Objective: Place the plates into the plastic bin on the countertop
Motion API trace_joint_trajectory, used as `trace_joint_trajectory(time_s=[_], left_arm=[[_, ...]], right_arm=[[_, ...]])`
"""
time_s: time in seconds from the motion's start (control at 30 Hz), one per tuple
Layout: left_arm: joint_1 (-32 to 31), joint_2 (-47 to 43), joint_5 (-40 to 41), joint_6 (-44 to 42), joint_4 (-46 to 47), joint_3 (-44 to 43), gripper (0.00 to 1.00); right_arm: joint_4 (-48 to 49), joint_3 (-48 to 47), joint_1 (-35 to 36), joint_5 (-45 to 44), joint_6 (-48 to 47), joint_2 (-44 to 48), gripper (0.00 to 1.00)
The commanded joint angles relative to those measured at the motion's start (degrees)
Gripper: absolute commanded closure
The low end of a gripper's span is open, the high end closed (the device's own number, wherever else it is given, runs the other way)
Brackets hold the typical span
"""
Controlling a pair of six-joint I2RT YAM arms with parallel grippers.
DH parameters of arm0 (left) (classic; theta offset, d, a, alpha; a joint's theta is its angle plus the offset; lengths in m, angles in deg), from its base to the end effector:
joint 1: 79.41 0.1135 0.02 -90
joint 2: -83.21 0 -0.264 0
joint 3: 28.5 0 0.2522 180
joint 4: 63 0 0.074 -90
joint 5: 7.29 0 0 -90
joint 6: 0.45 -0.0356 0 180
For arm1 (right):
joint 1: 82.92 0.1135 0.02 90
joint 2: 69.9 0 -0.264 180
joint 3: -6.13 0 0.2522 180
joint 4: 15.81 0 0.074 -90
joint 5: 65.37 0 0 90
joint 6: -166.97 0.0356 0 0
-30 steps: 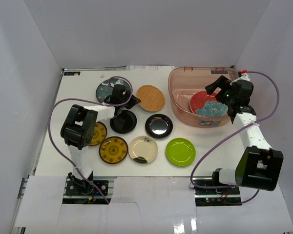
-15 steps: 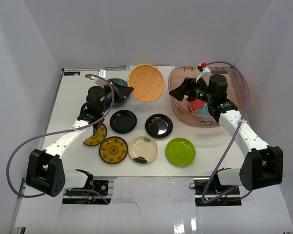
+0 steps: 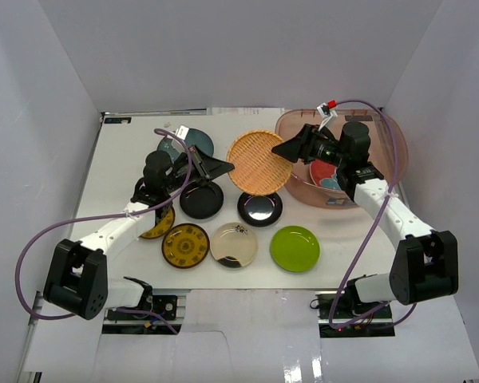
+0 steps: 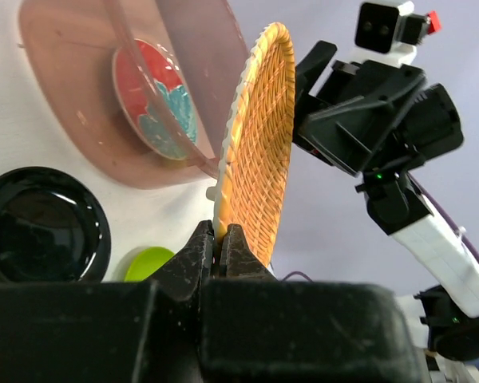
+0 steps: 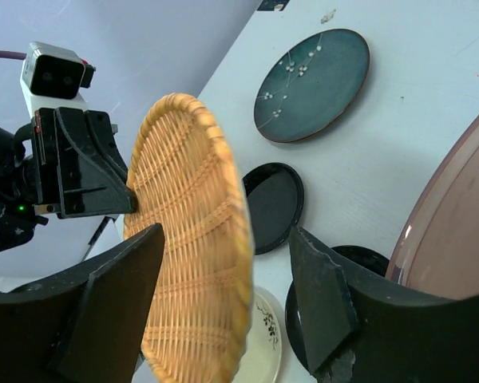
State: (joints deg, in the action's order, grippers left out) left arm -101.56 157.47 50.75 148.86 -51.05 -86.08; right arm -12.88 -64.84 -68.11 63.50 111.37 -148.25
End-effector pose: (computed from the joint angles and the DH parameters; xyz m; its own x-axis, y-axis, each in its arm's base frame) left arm 0.2650 -0.1282 0.2866 -0.7342 -0.4888 -0.4711 0.3470 0.3263 -0.8793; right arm 0.3019 0.1029 0.3318 -0.5161 0.3185 -0.7951 -0.6209 0.5003 0.6034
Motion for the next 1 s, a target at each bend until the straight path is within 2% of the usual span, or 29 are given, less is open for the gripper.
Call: trace_joint_trajectory(time_s=[0.0, 0.03, 0.1, 0.13, 0.17, 0.23, 0.27, 0.3, 0.37, 0.4, 0.43, 0.5, 0.57, 0.67, 0.8, 0.97], left_arm=[[0.0, -1.31, -4.68, 2.13, 6.63, -1.36, 1.0], [0.0, -1.22, -5.12, 2.21, 6.54, -1.62, 1.0], [0.0, -1.05, -5.56, 2.3, 5.58, -2.41, 0.97], [0.0, -1.13, -5.48, 1.69, 4.62, -2.68, 0.91], [0.0, -1.57, -5.13, 0.99, 3.48, -3.29, 0.84], [0.0, -2.36, -2.41, -3.13, -2.92, -4.43, 0.64], [0.0, -2.89, -0.66, -5.32, -6.17, -5.22, 0.48], [0.0, -4.37, 3.45, -7.52, -13.69, -6.97, 0.42], [0.0, -6.31, 8.91, -14.37, -21.02, -7.95, 0.32], [0.0, -8.76, 12.24, -16.22, -28.19, -8.04, 0.3], [0.0, -10.09, 19.06, -19.03, -31.4, -7.7, 0.28], [0.35, -14.55, 29.17, -20.89, -38.44, -5.25, 0.23], [1.05, -18.08, 35.27, -21.69, -43.02, -2.7, 0.17], [2.81, -24.06, 40.66, -21.34, -47.15, 2.14, 0.15], [5.44, -28.81, 44.0, -18.97, -49.53, 7.77, 0.23], [15.89, -28.74, 37.61, -15.55, -50.5, 12.61, 0.21]], right_arm=[[3.97, -0.36, -0.39, 1.99, 2.26, -0.14, 0.3], [3.88, -0.53, -0.39, 2.61, 2.26, -0.14, 0.4], [3.88, -1.06, -0.66, 3.22, 3.04, -0.23, 0.68], [3.88, -1.32, -0.74, 3.05, 3.22, 0.21, 0.87], [3.88, -1.5, -1.44, 2.53, 3.49, 0.65, 0.92], [3.97, -1.68, -2.76, 0.52, 4.71, 2.49, 0.92], [3.97, -1.85, -5.12, -0.02, 4.98, 3.19, 0.92], [3.97, -1.94, -6.62, -0.63, 6.2, 4.59, 0.92], [3.97, -1.76, -12.66, -1.6, 7.53, 5.74, 0.92], [3.88, -1.07, -14.79, -1.95, 8.23, 6.97, 0.92], [3.62, -0.54, -17.85, -3.79, 8.67, 7.59, 0.92], [1.16, 2.0, -24.28, -9.04, 8.32, 9.17, 0.92], [-0.24, 4.55, -28.77, -13.27, 7.89, 9.0, 0.92], [-2.44, 5.53, -30.71, -19.96, 5.17, 6.38, 0.92], [-3.94, 5.44, -30.8, -25.94, 2.35, 1.98, 0.92], [-4.12, 5.71, -30.8, -29.2, 1.21, -1.97, 0.89]])
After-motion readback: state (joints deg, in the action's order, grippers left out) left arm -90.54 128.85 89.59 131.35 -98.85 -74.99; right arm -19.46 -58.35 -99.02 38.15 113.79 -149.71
